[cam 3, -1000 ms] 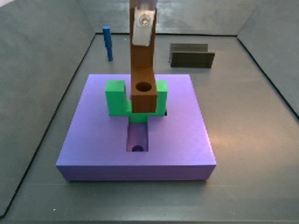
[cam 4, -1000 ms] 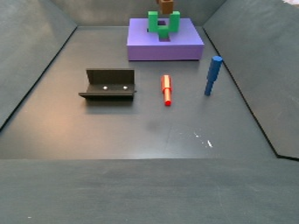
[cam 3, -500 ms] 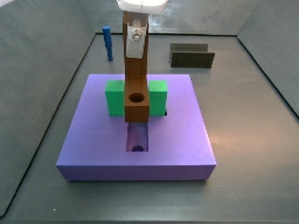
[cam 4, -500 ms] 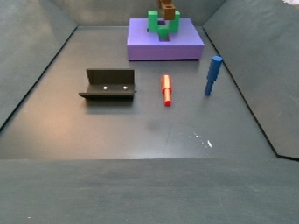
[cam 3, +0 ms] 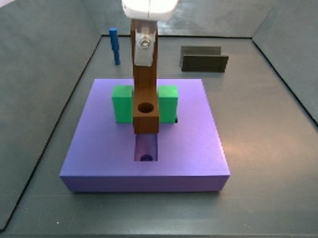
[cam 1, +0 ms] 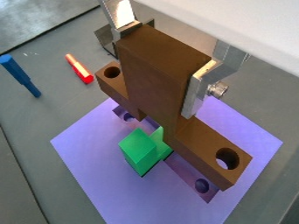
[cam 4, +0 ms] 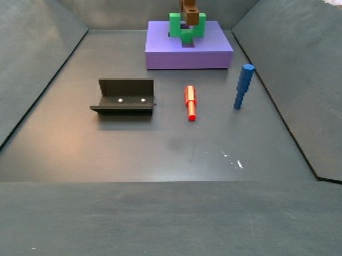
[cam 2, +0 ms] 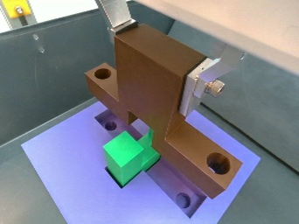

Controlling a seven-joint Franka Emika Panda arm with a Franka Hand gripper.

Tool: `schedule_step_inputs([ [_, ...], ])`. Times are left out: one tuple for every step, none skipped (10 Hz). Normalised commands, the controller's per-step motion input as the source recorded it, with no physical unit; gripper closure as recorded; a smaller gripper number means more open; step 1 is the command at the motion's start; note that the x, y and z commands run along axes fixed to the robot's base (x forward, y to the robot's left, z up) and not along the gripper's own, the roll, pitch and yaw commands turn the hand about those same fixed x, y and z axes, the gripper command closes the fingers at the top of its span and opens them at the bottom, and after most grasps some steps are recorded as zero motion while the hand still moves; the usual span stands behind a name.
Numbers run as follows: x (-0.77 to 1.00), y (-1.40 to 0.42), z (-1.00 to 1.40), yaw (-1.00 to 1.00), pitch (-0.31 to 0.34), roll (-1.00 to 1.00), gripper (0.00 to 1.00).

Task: Pick up the brown object. Move up. Place the brown object on the fixture. Regrasp the brown object. Move to above the board. Insert the brown object.
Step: Insert the brown object.

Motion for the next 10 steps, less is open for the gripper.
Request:
schedule_step_inputs([
  [0.0,0.0,-0.17,-0.03,-0.077,-0.11,1.0],
  [0.0,0.0,-0.18,-0.03,-0.073,-0.08,1.0],
  [0.0,0.0,-0.19,-0.03,-0.063,-0.06,1.0],
  [0.0,0.0,-0.2,-0.03,-0.054,-0.05,1.0],
  [0.0,0.0,-0.19,-0.03,-0.047,-0.03,1.0],
  [0.0,0.0,-0.2,-0.04,-0.036,-0.02,1.0],
  [0.0,0.0,-0.21,-0.03,-0.034,0.0,1.0],
  [0.0,0.0,-0.23,-0.02,-0.036,-0.01,1.0],
  [0.0,0.0,-0.24,-0.01,-0.037,-0.01,1.0],
  [0.0,0.0,-0.22,-0.02,-0.031,-0.01,1.0],
])
